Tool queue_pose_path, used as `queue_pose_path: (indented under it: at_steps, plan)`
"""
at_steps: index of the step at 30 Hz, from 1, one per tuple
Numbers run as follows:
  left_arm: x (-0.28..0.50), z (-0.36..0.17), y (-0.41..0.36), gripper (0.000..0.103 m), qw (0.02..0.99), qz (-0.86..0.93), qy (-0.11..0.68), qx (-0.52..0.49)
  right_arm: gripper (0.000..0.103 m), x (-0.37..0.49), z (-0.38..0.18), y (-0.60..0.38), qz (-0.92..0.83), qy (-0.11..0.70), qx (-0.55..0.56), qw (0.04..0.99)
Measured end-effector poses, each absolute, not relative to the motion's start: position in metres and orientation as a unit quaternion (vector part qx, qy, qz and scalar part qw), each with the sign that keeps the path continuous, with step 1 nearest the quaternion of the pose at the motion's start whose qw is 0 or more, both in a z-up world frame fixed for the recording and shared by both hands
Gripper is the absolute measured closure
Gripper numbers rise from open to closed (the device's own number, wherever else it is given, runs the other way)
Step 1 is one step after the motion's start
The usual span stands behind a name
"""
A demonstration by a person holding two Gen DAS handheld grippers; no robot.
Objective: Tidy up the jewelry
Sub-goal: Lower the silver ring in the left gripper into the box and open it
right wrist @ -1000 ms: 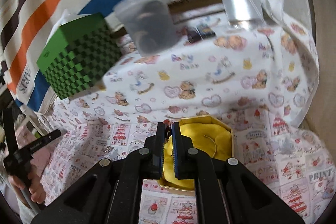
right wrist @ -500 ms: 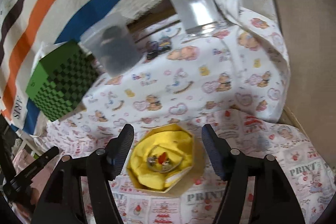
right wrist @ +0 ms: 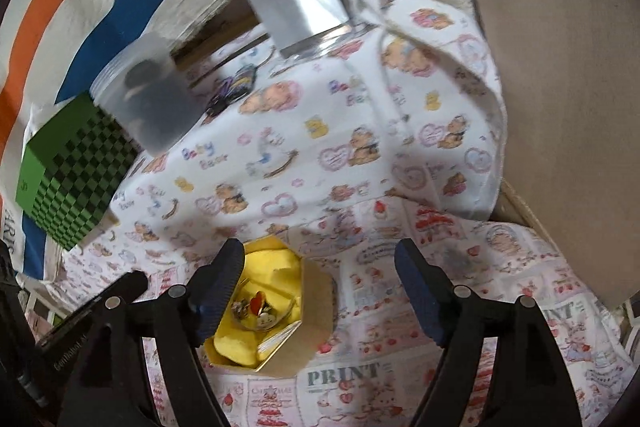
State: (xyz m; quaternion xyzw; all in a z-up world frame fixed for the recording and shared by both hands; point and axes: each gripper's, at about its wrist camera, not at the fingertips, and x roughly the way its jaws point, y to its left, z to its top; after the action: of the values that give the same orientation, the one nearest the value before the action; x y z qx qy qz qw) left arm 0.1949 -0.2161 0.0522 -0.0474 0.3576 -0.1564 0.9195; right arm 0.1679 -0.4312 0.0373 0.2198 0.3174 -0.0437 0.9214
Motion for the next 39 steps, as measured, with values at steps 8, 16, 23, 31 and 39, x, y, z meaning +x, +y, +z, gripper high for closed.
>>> queue_pose_path:
  at_steps: [8,16,23,31,39]
  plan:
    - [0.193,0.065,-0.230,0.083,0.927,-0.167,0.335,-0.038,0.023,0.169,0.035,-0.442,-0.057,0.319,0.235,0.916]
    - [0.172,0.089,-0.221,0.028,0.947,-0.163,0.275,-0.022,0.023,0.167,0.036,-0.434,-0.052,0.317,0.223,0.920]
    - [0.149,0.111,-0.181,0.005,0.968,-0.117,0.221,-0.001,0.020,0.163,0.043,-0.424,-0.044,0.306,0.209,0.928]
    - [0.131,0.113,-0.116,0.000,0.976,-0.080,0.202,-0.016,0.016,0.147,0.059,-0.398,-0.026,0.271,0.168,0.947]
    - [0.143,0.091,-0.072,0.000,0.973,-0.030,0.225,-0.032,0.014,0.141,0.063,-0.371,-0.017,0.250,0.106,0.962]
